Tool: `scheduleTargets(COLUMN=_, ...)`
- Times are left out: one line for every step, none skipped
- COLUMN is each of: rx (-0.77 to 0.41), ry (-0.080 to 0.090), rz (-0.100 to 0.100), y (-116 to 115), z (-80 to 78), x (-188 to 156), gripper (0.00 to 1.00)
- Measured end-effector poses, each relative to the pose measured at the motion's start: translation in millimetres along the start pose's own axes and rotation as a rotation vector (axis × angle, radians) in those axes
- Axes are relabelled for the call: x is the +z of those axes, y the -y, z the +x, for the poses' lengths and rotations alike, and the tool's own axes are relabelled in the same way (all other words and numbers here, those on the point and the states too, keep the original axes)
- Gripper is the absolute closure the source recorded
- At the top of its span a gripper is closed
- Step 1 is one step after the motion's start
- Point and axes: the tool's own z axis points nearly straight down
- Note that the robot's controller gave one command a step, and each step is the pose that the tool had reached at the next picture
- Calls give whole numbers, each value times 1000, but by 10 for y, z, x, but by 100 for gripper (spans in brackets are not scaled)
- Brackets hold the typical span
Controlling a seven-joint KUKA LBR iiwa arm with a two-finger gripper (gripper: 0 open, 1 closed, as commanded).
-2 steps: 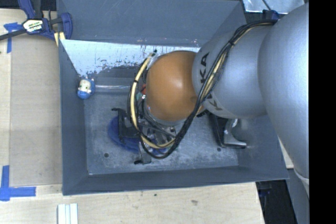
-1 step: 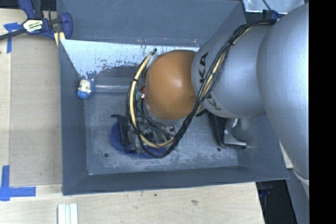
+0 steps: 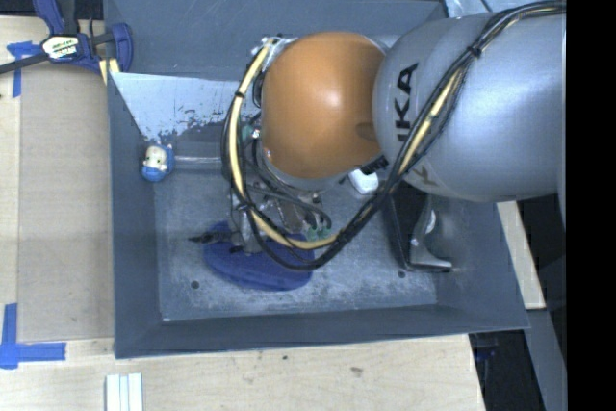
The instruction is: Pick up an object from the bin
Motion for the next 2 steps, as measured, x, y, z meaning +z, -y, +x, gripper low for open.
scheduleTargets(rx=86, ry=-12, rz=4, y=453, z=-78, x=497, gripper=100)
scheduleTargets(rx=92, ry=-1, rz=2, y=445, z=-224, x=-111, gripper=100)
